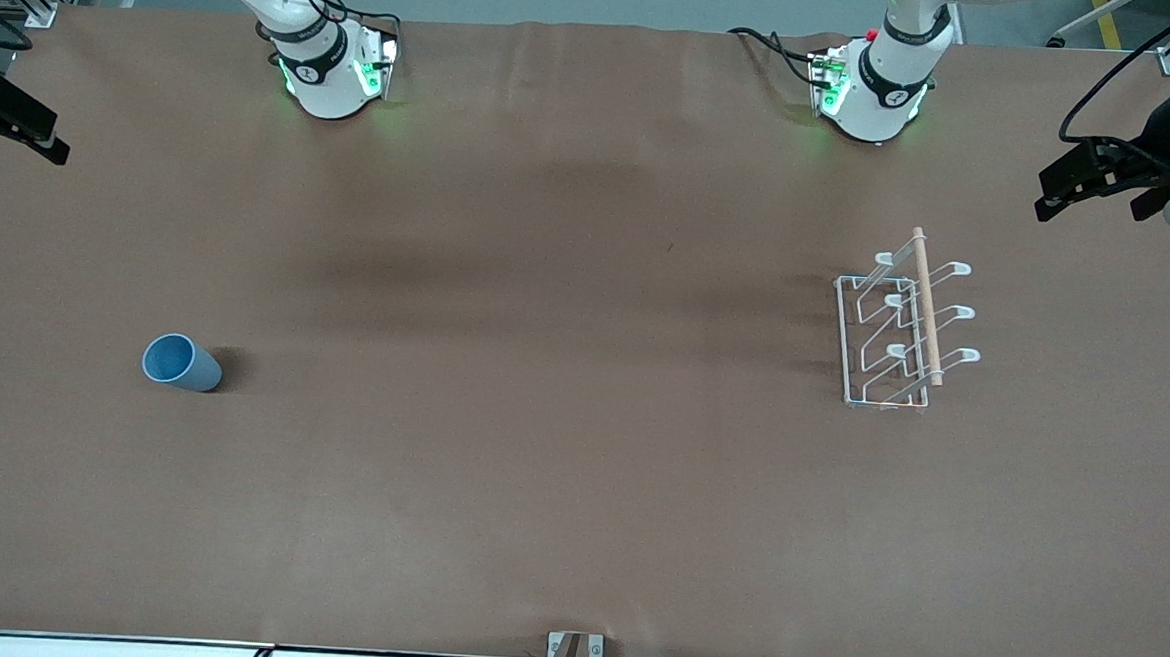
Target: Hang cup on cup holder
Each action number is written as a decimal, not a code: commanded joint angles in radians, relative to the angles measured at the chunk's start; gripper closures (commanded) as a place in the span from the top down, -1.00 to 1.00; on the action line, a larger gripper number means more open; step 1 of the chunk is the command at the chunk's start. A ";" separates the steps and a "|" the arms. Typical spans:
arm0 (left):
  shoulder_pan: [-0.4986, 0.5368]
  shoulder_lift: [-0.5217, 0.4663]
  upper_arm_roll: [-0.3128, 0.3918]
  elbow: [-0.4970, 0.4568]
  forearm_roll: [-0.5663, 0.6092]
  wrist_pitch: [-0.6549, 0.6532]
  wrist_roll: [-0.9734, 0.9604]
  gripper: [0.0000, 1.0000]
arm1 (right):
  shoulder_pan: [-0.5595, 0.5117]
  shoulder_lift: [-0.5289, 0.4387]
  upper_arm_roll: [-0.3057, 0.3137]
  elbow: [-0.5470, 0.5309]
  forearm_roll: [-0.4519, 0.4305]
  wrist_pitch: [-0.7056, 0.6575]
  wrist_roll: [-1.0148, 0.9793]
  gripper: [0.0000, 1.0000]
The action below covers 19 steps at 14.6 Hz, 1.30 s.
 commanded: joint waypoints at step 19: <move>-0.001 0.029 -0.003 0.025 -0.001 -0.005 0.034 1.00 | -0.014 0.002 0.009 -0.010 -0.008 0.030 -0.010 1.00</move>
